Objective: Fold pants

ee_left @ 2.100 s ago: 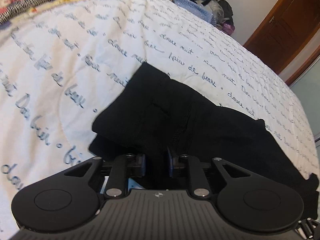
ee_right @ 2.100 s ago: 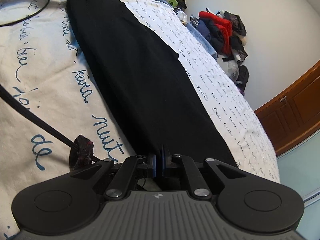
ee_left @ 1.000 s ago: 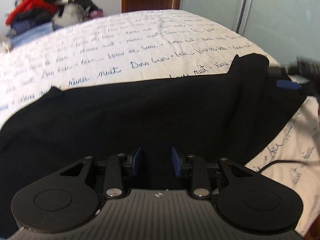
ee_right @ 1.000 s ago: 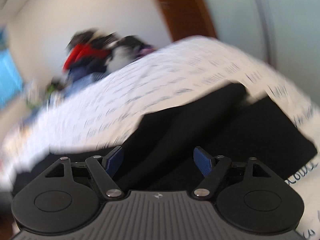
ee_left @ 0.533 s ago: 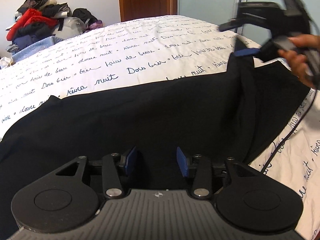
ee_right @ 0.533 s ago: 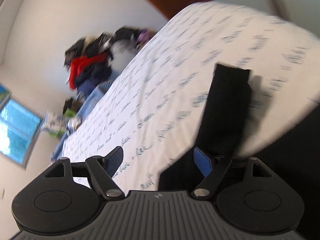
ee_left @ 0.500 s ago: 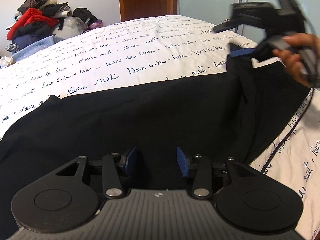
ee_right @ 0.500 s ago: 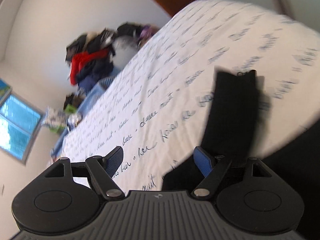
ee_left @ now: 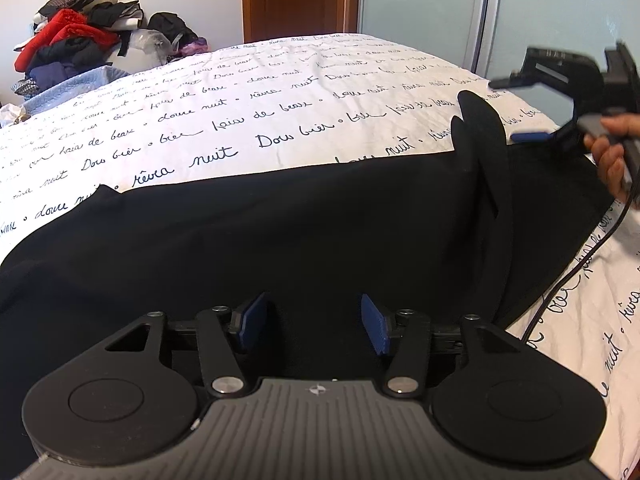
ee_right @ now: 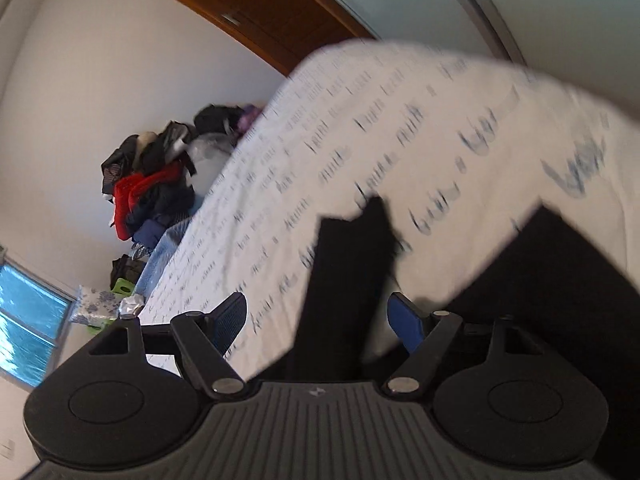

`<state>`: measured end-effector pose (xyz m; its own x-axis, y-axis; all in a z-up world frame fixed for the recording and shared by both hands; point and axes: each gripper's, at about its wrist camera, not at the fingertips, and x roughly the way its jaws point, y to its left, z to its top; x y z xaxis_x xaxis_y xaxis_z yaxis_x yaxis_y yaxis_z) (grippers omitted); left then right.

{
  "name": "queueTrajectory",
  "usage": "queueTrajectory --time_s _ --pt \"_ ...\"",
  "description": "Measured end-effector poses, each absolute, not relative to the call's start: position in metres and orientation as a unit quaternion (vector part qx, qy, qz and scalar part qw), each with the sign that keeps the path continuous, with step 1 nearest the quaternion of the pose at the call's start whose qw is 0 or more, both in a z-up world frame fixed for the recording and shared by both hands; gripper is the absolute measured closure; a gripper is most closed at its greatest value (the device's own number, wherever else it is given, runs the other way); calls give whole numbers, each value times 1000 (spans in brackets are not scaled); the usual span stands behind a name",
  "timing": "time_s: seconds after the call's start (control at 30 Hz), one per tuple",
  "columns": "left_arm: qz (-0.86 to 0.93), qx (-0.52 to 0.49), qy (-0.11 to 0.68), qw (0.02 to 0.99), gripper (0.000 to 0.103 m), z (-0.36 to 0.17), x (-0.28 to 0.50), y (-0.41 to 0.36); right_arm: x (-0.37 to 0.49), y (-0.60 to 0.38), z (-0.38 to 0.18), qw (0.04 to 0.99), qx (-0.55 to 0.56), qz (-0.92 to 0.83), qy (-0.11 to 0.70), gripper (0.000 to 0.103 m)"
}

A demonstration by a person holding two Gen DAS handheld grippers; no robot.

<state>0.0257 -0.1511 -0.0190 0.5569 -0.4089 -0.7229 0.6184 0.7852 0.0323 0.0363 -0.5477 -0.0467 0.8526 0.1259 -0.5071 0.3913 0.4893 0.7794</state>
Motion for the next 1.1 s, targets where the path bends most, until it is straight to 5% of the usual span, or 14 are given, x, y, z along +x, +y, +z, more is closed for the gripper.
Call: queueTrajectory --time_s 0.53,0.7,0.8,1.1 --pt "-289 146 367 872 43 -19 25 -152 77 -540 -56 846 495 -28 195 26" --pt "-289 145 367 872 43 -18 26 -150 97 -543 -69 844 480 -80 224 86" --pt "-288 136 367 874 43 -14 27 -148 87 -543 -69 846 483 -87 207 94" --pt "-329 132 322 878 43 8 16 -158 18 -518 -13 910 348 -167 150 96"
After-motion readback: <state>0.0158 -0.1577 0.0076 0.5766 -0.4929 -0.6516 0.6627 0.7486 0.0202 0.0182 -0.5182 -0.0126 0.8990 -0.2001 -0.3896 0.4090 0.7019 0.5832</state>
